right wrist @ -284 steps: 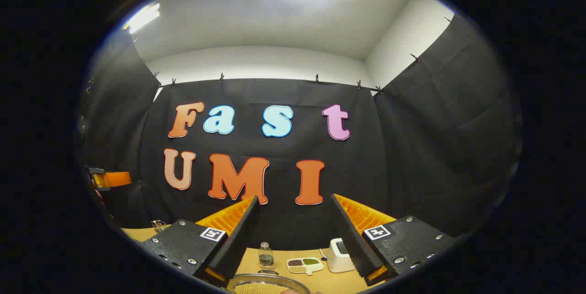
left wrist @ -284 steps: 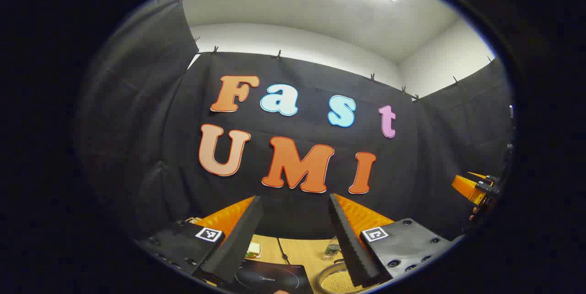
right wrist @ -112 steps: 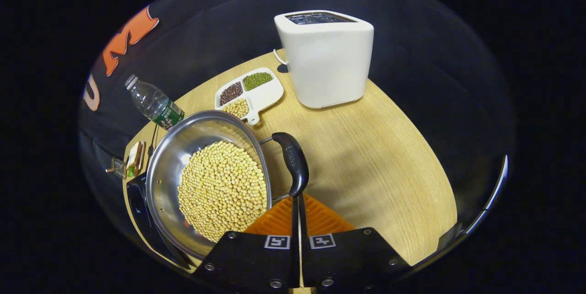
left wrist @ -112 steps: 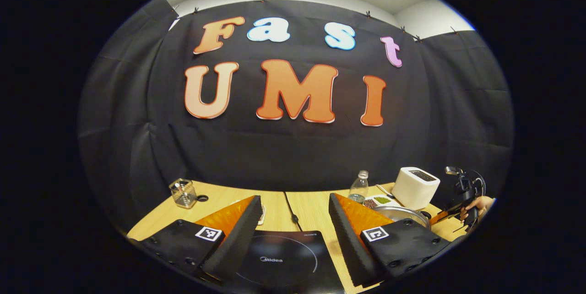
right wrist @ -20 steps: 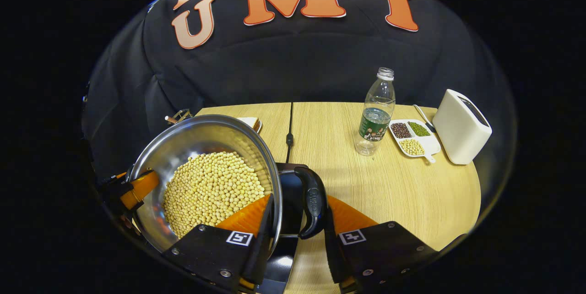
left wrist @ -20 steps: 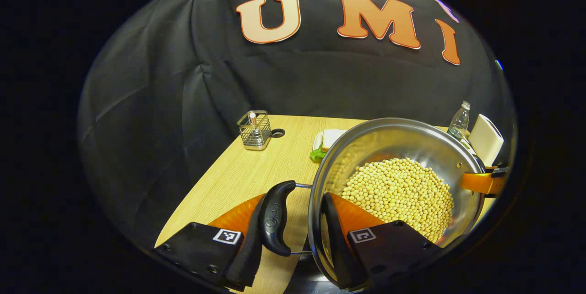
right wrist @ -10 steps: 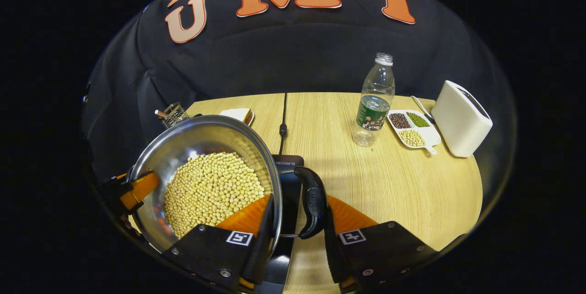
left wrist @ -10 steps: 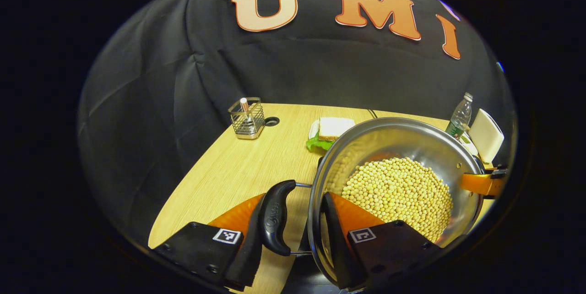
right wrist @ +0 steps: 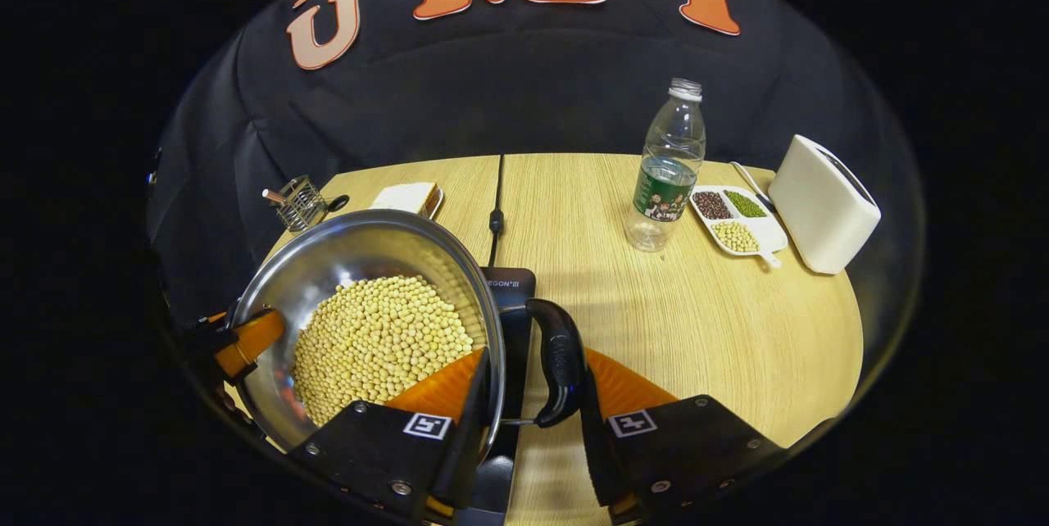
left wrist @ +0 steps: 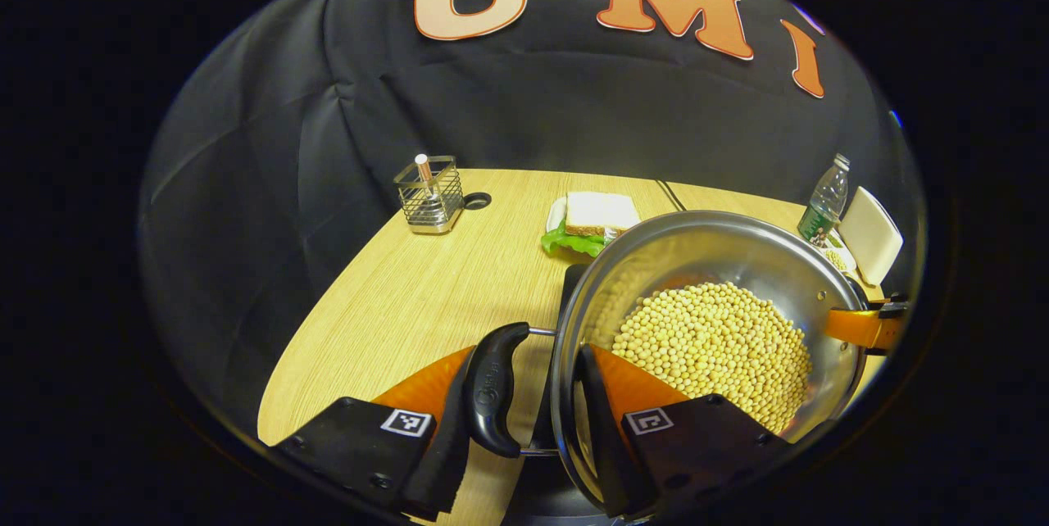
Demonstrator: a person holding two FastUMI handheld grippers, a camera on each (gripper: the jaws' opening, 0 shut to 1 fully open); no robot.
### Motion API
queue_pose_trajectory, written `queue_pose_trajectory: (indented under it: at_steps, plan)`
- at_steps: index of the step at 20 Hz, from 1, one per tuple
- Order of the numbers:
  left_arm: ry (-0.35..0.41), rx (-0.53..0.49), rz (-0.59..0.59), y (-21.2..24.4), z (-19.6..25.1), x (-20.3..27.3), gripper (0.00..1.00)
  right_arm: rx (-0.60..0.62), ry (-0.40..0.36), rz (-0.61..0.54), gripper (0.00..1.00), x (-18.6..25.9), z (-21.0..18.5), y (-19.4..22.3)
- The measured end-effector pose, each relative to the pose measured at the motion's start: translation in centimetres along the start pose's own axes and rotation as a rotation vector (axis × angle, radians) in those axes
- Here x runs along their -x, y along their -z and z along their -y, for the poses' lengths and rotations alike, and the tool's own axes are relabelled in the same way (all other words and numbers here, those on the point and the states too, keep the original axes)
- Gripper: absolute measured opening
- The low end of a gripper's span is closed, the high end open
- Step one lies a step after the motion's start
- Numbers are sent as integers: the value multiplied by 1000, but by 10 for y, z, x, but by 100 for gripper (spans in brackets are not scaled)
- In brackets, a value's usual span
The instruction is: First push the handle of the pot to place it horizontally, then grasp the pot with both hands and set it on the induction cooktop.
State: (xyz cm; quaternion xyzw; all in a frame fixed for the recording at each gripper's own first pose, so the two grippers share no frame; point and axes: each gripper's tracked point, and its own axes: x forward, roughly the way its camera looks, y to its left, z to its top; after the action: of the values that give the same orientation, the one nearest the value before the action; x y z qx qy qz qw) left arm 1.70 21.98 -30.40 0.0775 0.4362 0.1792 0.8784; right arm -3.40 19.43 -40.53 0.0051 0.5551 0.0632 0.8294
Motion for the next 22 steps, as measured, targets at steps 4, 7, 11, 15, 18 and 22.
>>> queue_pose_trajectory:
  at_steps: [4,7,11,15,18,22]
  plan:
    - [1,-45,29,1,1,-4,80,-17,-15,5,61,2,-2,1]
    - [-25,-44,45,-1,-2,-4,86,-12,-11,94,66,13,8,-19]
    - [-68,-31,135,-26,-9,11,89,-36,18,255,75,44,35,-57]
    - [-108,-12,316,-80,-15,52,89,-62,54,444,80,91,69,-93]
    - [-96,30,457,-123,-9,99,97,-41,79,559,81,134,93,-115]
    - [-11,45,614,-171,18,165,97,-21,84,689,83,193,109,-130]
